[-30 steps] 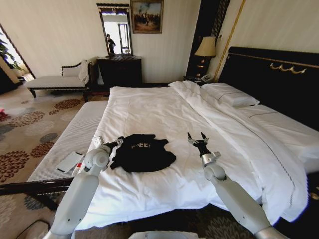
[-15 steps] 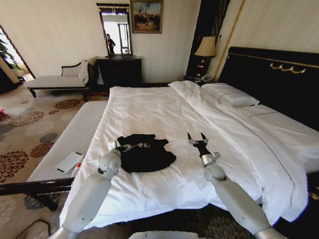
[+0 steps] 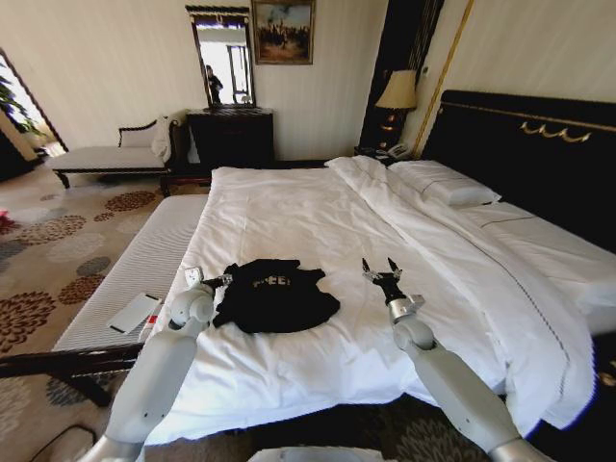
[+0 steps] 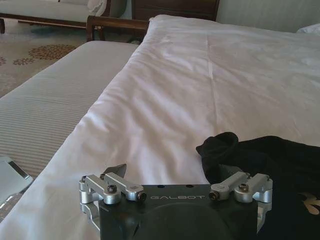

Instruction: Fold the clothes on the bed.

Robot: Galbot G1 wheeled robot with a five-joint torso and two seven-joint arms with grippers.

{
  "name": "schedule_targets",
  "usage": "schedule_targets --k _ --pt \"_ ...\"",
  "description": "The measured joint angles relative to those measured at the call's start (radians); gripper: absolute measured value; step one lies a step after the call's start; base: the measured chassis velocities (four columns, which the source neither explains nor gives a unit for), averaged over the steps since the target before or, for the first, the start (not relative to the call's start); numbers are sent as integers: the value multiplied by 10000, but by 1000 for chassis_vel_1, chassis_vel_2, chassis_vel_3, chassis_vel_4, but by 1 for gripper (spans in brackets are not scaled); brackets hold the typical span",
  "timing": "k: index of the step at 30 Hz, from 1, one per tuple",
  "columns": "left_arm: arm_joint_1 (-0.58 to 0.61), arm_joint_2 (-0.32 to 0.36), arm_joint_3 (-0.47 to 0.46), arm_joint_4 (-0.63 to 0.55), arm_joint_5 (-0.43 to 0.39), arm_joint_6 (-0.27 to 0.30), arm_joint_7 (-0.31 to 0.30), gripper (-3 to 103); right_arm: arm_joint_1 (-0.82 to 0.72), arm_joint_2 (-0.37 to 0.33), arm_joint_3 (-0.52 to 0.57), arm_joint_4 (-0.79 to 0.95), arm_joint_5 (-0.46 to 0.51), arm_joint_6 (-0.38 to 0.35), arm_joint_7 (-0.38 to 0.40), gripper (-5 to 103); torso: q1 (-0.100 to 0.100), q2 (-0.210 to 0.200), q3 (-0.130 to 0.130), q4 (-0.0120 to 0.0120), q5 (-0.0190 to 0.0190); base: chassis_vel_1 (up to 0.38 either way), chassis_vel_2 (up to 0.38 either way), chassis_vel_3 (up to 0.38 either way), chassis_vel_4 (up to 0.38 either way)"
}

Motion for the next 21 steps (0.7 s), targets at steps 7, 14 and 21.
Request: schedule_targets --k 7,14,21 --pt "77 -61 -127 -138 -97 -29 70 100 -3 0 -30 0 -23 -1 6 100 0 0 0 -1 1 0 0 0 0" --pt "-420 -246 192 212 -318 -54 45 100 -25 10 -45 19 -78 -1 13 100 0 0 0 -3 0 0 0 0 0" --pt "-897 -408 517 624 -505 -37 -56 102 -85 -50 36 67 -136 -1 14 100 1 0 0 -3 2 0 0 0 0"
